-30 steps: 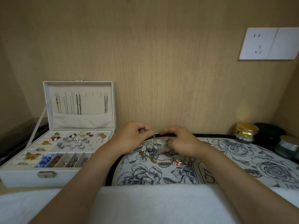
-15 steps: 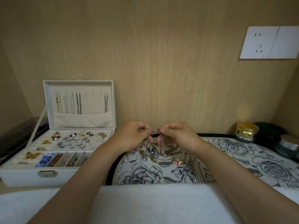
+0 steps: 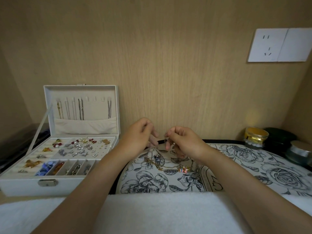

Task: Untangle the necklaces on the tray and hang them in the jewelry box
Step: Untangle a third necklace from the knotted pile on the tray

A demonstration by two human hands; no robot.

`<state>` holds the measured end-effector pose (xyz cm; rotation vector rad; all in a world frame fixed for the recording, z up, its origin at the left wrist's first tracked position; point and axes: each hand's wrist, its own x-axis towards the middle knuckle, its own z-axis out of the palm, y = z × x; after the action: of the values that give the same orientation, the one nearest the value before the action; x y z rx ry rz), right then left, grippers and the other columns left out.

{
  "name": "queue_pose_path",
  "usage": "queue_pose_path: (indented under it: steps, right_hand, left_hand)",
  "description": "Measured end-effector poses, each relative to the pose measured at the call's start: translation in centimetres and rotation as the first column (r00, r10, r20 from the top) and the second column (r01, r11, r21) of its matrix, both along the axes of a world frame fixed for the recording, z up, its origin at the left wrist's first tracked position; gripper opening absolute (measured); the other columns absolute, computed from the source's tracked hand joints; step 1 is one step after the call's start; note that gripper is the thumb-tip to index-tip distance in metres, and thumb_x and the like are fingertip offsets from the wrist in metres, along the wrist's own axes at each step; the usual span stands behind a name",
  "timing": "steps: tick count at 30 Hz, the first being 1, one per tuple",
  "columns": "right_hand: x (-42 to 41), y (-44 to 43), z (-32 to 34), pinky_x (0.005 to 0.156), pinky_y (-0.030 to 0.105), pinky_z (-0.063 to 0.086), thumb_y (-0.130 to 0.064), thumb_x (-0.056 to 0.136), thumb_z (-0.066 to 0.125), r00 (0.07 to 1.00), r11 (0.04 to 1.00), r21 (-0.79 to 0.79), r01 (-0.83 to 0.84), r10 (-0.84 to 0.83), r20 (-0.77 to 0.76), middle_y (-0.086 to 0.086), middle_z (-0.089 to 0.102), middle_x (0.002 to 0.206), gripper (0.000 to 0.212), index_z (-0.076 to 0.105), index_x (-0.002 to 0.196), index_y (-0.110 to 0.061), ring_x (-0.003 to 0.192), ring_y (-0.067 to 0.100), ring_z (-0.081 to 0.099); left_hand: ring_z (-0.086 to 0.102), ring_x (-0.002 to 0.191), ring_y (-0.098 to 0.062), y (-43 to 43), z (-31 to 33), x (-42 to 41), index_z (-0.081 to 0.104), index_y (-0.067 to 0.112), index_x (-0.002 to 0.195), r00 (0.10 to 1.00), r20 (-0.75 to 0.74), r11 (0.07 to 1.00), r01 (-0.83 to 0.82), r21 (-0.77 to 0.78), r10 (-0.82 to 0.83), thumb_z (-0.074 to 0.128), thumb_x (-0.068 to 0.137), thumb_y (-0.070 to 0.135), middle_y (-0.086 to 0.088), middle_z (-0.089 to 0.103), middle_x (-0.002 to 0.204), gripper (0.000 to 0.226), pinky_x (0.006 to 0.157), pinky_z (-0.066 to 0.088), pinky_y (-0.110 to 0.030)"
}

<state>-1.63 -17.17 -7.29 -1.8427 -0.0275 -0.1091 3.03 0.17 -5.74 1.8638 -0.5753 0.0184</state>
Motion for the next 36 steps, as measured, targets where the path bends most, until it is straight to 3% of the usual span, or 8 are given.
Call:
queue_pose_path:
  steps: [2, 6, 9, 16, 22, 27, 32, 36]
  right_hand:
    - [0.0, -0.2, 0.0, 0.042, 0.024, 0.032, -0.021, 0.105, 0.045, 1.000, 0.999, -0.009, 0.031, -0.031, 0.003, 0.006, 0.070, 0.074, 0.018, 0.058, 0.100, -0.010, 0.040, 0.016, 0.041]
    - [0.1, -0.7, -0.1, 0.040, 0.022, 0.035, -0.022, 0.105, 0.043, 0.992, 0.992, -0.026, 0.122, -0.122, -0.003, 0.005, 0.070, 0.077, 0.021, 0.060, 0.098, -0.011, 0.044, 0.014, 0.048]
    - [0.2, -1.2, -0.2, 0.037, 0.018, 0.034, -0.021, 0.105, 0.044, 0.984, 0.983, -0.047, 0.176, -0.176, 0.009, 0.006, 0.069, 0.076, 0.021, 0.059, 0.096, -0.011, 0.042, 0.014, 0.046]
    - [0.8, -3.3, -0.9, 0.049, 0.024, 0.037, -0.021, 0.101, 0.049, 0.937, 0.917, -0.192, 0.350, -0.346, 0.054, 0.001, 0.067, 0.063, 0.023, 0.064, 0.088, -0.010, 0.046, 0.011, 0.046]
    - [0.7, -6.0, -1.3, 0.058, 0.027, 0.044, -0.022, 0.100, 0.050, 0.877, 0.832, -0.283, 0.477, -0.471, 0.093, 0.003, 0.067, 0.068, 0.025, 0.067, 0.087, -0.011, 0.057, 0.015, 0.056]
    - [0.8, -6.8, -1.4, 0.061, 0.026, 0.046, -0.022, 0.099, 0.053, 0.879, 0.831, -0.293, 0.473, -0.470, 0.085, -0.002, 0.073, 0.069, 0.026, 0.070, 0.081, -0.013, 0.064, 0.016, 0.060]
    - [0.8, -6.4, -1.1, 0.050, 0.024, 0.039, -0.021, 0.100, 0.056, 0.927, 0.911, -0.176, 0.373, -0.371, 0.047, -0.001, 0.071, 0.068, 0.023, 0.069, 0.087, -0.007, 0.040, 0.002, 0.044]
    - [0.9, -6.6, -1.2, 0.044, 0.020, 0.040, -0.020, 0.100, 0.057, 0.950, 0.936, -0.160, 0.312, -0.313, 0.024, 0.001, 0.071, 0.070, 0.022, 0.067, 0.086, -0.006, 0.039, 0.009, 0.045]
  left_hand:
    - [0.061, 0.062, -0.023, -0.2, 0.5, 0.3, 0.052, 0.008, 0.083, 0.990, -0.138, 0.981, -0.011, -0.196, -0.016, 0.037, 0.105, 0.011, -0.007, 0.063, 0.073, 0.027, 0.073, 0.056, -0.040]
    - [0.030, 0.041, -0.010, 0.5, 1.3, 0.8, 0.043, 0.015, 0.078, 0.908, -0.351, 0.864, 0.023, -0.502, -0.229, 0.033, 0.104, 0.014, 0.003, 0.036, 0.055, 0.027, 0.042, 0.031, -0.023]
    - [0.020, 0.038, -0.006, 1.4, 1.3, 1.2, 0.042, 0.019, 0.074, 0.920, -0.306, 0.887, 0.084, -0.454, -0.244, 0.038, 0.103, 0.018, 0.008, 0.028, 0.051, 0.029, 0.036, 0.014, -0.016]
    - [0.022, 0.044, -0.011, 2.2, 1.2, 1.5, 0.050, 0.018, 0.083, 0.984, -0.174, 0.934, -0.024, -0.357, -0.041, 0.052, 0.102, 0.025, 0.007, 0.031, 0.054, 0.020, 0.044, 0.015, -0.022]
    - [0.048, 0.062, -0.011, 2.7, 0.7, 1.7, 0.057, 0.019, 0.085, 0.909, 0.230, 0.936, -0.352, -0.018, 0.346, 0.054, 0.098, 0.035, 0.008, 0.052, 0.067, 0.021, 0.059, 0.037, -0.030]
    - [0.056, 0.062, -0.022, 2.4, 0.0, 2.9, 0.049, 0.018, 0.085, 0.744, 0.535, 0.768, -0.591, 0.245, 0.401, 0.043, 0.101, 0.029, -0.001, 0.059, 0.066, 0.020, 0.057, 0.046, -0.035]
    - [0.049, 0.072, -0.022, 0.2, -0.1, 4.1, 0.053, 0.010, 0.091, 0.824, 0.482, 0.592, -0.556, 0.583, 0.298, 0.042, 0.092, 0.006, -0.006, 0.058, 0.084, 0.011, 0.056, 0.036, -0.029]
    - [0.056, 0.088, -0.021, -1.9, -0.8, 4.0, 0.061, 0.008, 0.100, 0.885, 0.419, 0.428, -0.465, 0.774, 0.205, 0.055, 0.087, 0.005, -0.007, 0.058, 0.097, 0.015, 0.072, 0.053, -0.031]
